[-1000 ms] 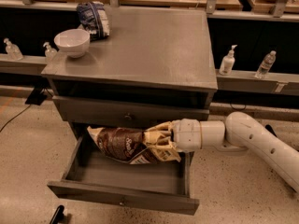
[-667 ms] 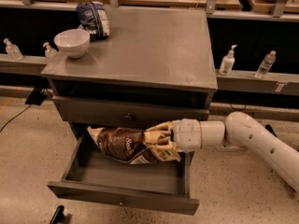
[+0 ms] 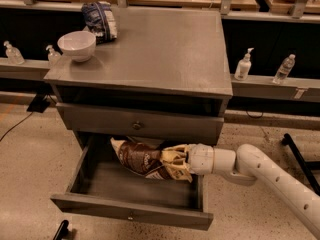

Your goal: Place brown chip bag into middle drawer

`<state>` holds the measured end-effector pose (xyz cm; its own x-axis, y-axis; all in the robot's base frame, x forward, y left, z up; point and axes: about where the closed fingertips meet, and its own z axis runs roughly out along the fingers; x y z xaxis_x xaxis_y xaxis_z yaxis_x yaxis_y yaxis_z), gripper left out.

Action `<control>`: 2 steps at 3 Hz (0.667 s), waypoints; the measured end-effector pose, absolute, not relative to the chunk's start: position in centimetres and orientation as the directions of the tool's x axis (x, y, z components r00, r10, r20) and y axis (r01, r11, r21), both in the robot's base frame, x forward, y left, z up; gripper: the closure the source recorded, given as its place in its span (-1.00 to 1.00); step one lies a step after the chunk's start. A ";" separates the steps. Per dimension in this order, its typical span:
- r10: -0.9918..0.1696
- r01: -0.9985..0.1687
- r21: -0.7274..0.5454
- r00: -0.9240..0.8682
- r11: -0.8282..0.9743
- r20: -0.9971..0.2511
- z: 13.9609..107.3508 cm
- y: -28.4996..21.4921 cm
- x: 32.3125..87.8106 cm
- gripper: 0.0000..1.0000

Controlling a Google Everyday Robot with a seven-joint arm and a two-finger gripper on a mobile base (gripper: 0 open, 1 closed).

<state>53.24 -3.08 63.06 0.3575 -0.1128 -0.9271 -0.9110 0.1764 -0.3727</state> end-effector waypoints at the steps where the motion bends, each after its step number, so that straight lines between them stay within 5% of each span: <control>1: -0.116 -0.923 -0.334 0.316 0.192 -0.942 58.5 -2.6 54.2 1.00; 2: -0.113 -0.937 -0.296 0.279 0.187 -0.954 56.0 -2.2 54.7 0.73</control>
Offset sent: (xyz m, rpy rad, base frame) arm 0.0204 0.0092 -0.1056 0.0021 0.1407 -0.0079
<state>54.68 -2.20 55.99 0.2790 -0.1131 -0.9536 -0.9366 0.1872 -0.2963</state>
